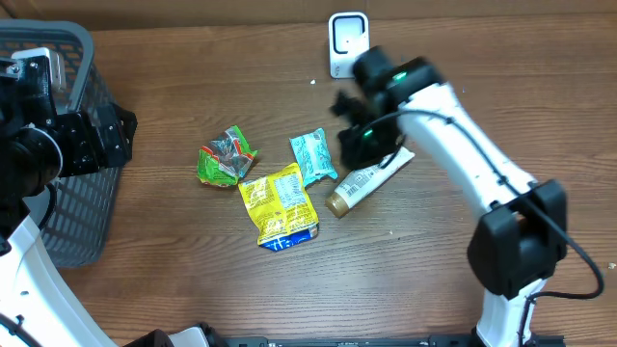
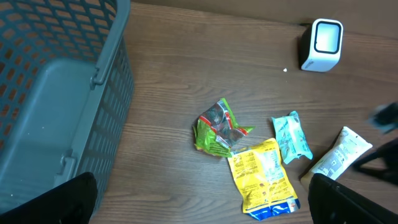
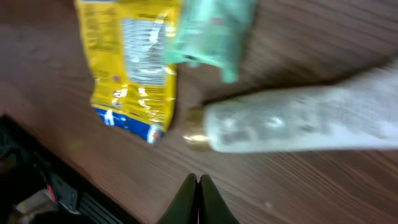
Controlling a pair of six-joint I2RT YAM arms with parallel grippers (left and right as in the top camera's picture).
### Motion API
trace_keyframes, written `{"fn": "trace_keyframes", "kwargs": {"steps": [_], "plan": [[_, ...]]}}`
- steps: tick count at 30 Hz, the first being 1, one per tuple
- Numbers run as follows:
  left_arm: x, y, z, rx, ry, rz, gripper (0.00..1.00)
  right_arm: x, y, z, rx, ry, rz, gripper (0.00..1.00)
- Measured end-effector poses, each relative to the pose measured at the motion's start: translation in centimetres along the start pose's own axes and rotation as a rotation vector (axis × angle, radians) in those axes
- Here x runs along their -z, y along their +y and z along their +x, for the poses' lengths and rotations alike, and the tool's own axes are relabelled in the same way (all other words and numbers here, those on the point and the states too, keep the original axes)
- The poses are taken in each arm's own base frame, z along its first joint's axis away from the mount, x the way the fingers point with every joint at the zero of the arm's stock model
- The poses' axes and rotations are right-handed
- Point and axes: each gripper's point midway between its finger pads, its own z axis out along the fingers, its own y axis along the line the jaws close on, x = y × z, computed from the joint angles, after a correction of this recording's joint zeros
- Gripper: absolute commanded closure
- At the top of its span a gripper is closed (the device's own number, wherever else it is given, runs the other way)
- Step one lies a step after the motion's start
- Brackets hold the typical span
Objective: Scan the item barcode
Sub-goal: 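Grasp the white tube with the right gripper and drag it rightward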
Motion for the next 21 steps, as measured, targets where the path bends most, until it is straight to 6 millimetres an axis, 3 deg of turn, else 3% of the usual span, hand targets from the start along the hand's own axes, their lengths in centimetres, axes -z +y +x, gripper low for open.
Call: {"fn": "trace_keyframes", "kwargs": {"steps": [4, 7, 13, 21], "plan": [[0.0, 0.0, 0.0, 0.000, 0.000, 0.000, 0.00, -3.4, 2.4, 1.5, 0.080, 0.059, 0.001, 0.96], [0.0, 0.0, 0.0, 0.000, 0.000, 0.000, 0.00, -5.3, 3.0, 2.1, 0.115, 0.072, 0.036, 0.96], [0.0, 0.0, 0.0, 0.000, 0.000, 0.000, 0.00, -7.9, 3.0, 2.8, 0.144, 0.072, 0.118, 0.96], [0.0, 0.0, 0.0, 0.000, 0.000, 0.000, 0.00, -10.1, 1.1, 4.1, 0.139, 0.095, 0.175, 0.96]]}}
